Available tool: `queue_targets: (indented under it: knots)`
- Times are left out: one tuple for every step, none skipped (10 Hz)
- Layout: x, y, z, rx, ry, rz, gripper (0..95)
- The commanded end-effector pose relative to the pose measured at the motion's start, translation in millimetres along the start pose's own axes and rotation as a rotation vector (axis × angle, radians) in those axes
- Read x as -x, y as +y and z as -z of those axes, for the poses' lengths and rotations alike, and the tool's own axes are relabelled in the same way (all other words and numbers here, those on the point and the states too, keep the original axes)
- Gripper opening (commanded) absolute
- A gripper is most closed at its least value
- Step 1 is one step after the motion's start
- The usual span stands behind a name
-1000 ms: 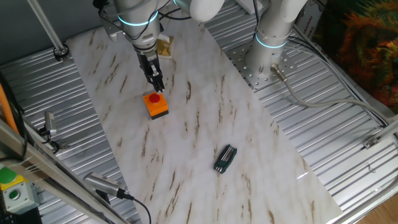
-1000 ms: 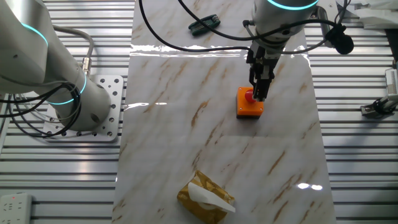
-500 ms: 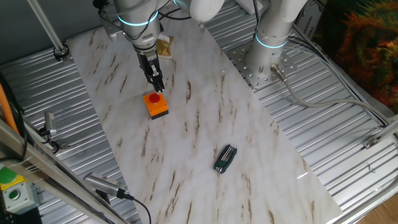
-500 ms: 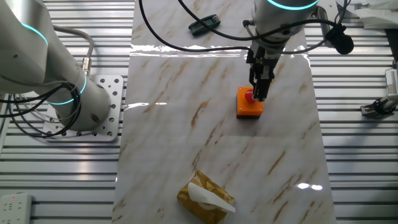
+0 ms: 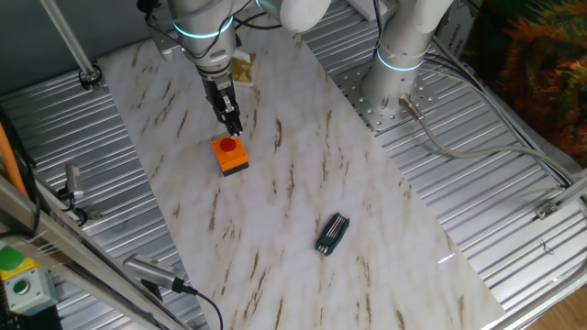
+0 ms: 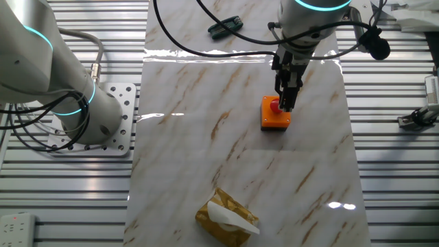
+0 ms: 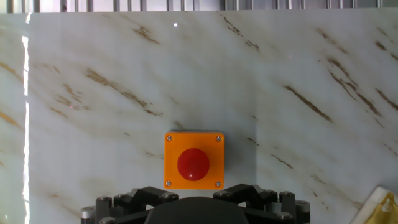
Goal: Pull out a napkin
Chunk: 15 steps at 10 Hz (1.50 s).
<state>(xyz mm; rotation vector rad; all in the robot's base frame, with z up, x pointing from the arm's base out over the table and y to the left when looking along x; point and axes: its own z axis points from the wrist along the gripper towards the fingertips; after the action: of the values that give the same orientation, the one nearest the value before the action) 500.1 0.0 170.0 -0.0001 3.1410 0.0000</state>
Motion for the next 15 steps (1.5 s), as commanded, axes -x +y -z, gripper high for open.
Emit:
queue_targets:
  knots:
    - [-0.1, 0.0, 0.0, 0.0, 0.001, 0.0, 95.0]
    - [0.0, 0.0, 0.7, 0.0, 0.138, 0.038, 0.0]
    - [0.8, 0.0, 2.2, 0.063, 0.144, -0.011, 0.0]
    - [0.8, 0.0, 2.2, 0.06, 0.144, -0.013, 0.0]
    - [0.8, 0.0, 3.3, 0.042, 0.144, -0.005, 0.0]
    - [0.8, 0.0, 3.5, 0.041, 0.146, -0.007, 0.0]
    - [0.9, -0.1, 3.6, 0.034, 0.146, -0.005, 0.0]
    - [0.9, -0.1, 3.7, 0.033, 0.145, -0.005, 0.0]
    - [0.9, -0.1, 3.7, 0.028, 0.145, -0.003, 0.0]
    - [0.9, -0.1, 3.7, 0.026, 0.145, -0.002, 0.0]
    - [0.9, -0.1, 3.7, 0.025, 0.146, 0.0, 0.0]
    - [0.9, -0.1, 3.7, 0.026, 0.146, 0.0, 0.0]
    - [0.9, -0.1, 3.7, 0.026, 0.146, 0.0, 0.0]
    - [0.9, -0.1, 3.7, 0.026, 0.146, 0.0, 0.0]
    - [0.9, -0.1, 3.4, 0.025, 0.147, -0.004, 0.0]
